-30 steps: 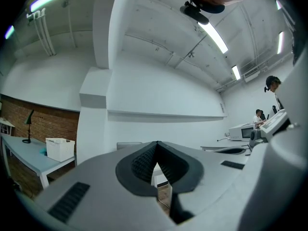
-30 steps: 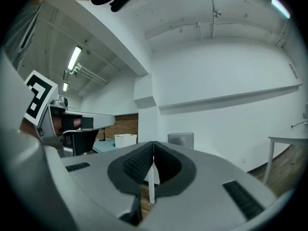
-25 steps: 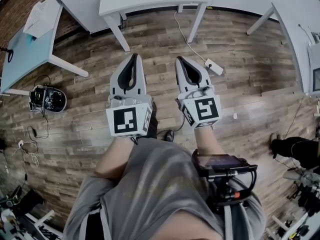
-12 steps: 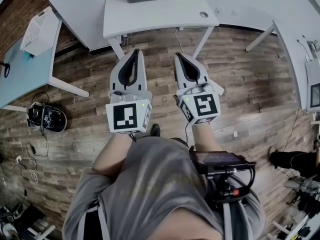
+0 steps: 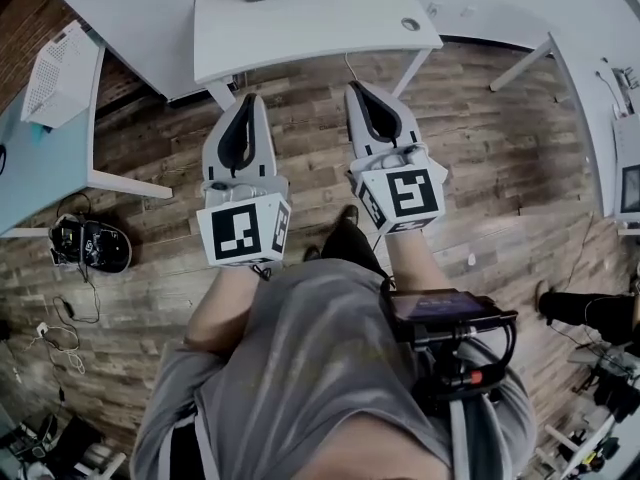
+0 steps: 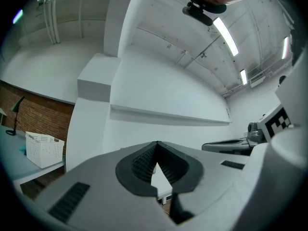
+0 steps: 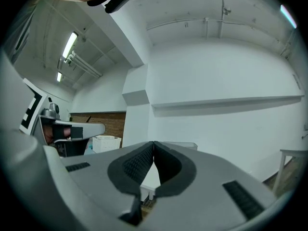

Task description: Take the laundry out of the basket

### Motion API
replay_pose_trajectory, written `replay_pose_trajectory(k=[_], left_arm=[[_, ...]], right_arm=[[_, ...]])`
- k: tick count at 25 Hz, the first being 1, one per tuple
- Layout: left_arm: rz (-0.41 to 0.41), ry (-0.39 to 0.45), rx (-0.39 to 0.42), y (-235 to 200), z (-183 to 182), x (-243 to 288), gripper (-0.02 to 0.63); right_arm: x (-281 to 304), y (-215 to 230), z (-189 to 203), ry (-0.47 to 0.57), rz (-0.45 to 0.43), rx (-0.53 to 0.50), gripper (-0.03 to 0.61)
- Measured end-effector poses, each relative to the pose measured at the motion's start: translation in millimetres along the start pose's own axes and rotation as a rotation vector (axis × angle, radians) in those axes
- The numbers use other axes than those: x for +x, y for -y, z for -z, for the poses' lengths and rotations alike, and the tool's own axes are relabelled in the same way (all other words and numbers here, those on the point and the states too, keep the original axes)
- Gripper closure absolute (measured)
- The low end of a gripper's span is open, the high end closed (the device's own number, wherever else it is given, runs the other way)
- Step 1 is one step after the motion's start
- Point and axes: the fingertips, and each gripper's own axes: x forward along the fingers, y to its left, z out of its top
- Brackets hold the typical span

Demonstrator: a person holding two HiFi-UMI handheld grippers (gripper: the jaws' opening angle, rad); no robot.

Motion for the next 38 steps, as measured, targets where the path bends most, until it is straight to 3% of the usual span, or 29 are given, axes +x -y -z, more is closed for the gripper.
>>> replay_pose_trajectory(k=[12, 22, 38], left_arm=[[-0.019, -0.068, 0.014, 0, 37, 115, 0.606], [-0.061, -0.038, 0.078, 14, 27, 226, 0.606], [-0.17, -0.023, 0.076, -45, 44, 315, 0.606]], right_arm=[[78, 94, 31, -0.04, 0.022, 0.02, 0.571], [162, 168, 27, 0.01, -0.068, 0.055, 0.571], [278, 201, 35, 0.03, -0.15, 0.052, 0.572]])
